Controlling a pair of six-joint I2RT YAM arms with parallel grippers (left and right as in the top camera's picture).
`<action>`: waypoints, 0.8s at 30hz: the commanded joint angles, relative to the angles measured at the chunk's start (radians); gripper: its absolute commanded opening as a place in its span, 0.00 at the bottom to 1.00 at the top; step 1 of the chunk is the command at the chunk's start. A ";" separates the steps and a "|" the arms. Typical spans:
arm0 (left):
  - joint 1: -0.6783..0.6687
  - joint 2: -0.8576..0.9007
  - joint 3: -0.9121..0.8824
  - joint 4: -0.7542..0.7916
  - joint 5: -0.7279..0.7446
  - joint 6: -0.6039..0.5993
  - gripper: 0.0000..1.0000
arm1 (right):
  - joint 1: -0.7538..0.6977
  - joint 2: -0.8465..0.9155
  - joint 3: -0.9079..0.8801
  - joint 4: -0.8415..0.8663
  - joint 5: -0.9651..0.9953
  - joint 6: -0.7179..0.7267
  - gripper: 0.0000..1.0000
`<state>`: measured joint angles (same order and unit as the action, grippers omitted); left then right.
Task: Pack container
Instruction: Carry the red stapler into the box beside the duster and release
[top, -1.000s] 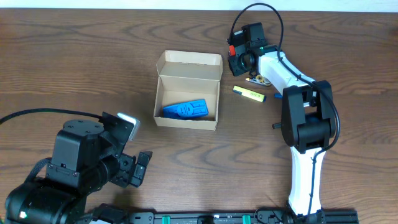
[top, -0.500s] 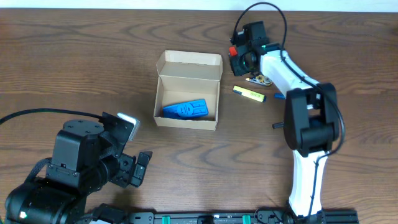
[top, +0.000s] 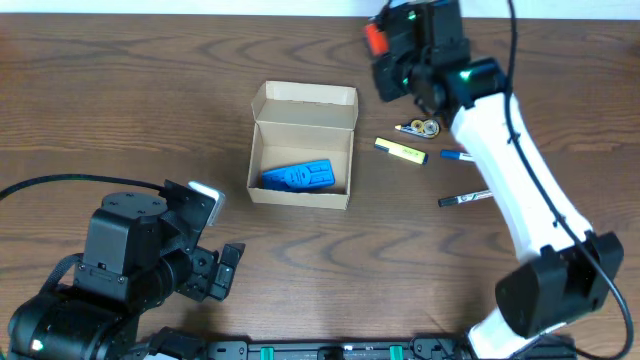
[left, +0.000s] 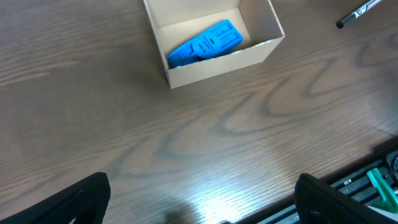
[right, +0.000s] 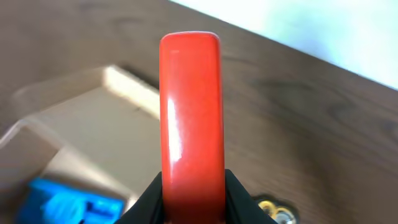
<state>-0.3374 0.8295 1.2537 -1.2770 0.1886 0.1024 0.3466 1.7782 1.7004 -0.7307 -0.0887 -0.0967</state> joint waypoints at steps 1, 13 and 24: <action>0.003 0.001 0.014 -0.003 0.011 0.006 0.95 | 0.093 -0.007 0.003 -0.045 -0.006 -0.118 0.09; 0.003 0.001 0.014 -0.003 0.011 0.006 0.95 | 0.287 0.065 0.001 -0.191 -0.106 -0.522 0.13; 0.003 0.001 0.014 -0.003 0.011 0.006 0.95 | 0.289 0.253 0.001 -0.149 -0.111 -0.732 0.12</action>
<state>-0.3374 0.8295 1.2537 -1.2770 0.1886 0.1024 0.6327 1.9907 1.7000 -0.9028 -0.1814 -0.7189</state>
